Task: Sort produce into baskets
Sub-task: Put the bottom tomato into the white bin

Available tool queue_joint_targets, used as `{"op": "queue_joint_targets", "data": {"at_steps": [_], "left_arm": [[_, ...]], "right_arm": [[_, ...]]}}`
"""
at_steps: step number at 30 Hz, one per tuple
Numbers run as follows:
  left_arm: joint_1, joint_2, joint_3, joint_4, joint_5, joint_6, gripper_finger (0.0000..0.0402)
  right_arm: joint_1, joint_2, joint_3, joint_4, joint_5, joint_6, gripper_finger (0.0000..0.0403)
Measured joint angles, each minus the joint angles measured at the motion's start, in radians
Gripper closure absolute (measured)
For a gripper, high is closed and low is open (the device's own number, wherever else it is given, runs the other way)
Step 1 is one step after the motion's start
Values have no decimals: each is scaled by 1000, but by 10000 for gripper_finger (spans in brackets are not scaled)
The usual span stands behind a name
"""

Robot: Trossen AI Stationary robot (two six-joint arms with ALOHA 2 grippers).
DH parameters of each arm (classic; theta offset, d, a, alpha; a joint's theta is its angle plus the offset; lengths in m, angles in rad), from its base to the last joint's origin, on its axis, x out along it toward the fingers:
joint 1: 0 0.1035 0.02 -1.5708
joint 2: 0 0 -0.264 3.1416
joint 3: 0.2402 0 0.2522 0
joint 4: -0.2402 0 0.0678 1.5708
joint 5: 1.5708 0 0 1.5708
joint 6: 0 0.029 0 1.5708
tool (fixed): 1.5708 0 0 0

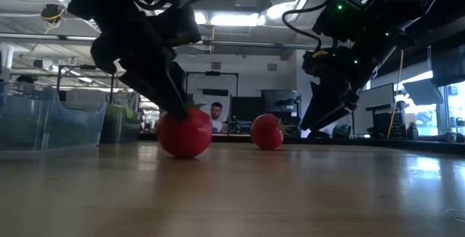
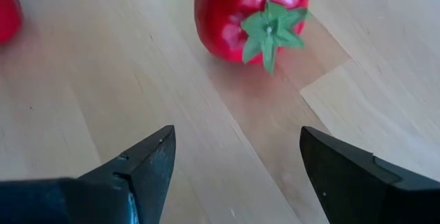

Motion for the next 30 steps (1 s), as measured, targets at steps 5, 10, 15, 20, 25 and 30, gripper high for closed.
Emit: {"op": "queue_joint_targets", "data": {"at_steps": [5,10,15,20,25,30], "left_arm": [[-3,3,0,-2,19,1,98],[-2,3,-1,-22,24,-18,98],[6,3,-2,-22,32,-28,120],[12,3,-3,-28,37,-29,180],[9,4,-3,-29,36,-30,193],[-1,-8,-3,-29,26,-46,184]], "right_arm": [[0,0,0,4,0,-3,111],[0,0,0,4,0,-4,111],[0,0,0,4,0,-8,111],[0,0,0,4,1,-11,111],[0,0,0,4,1,-11,111],[0,0,0,4,1,-11,111]]}}
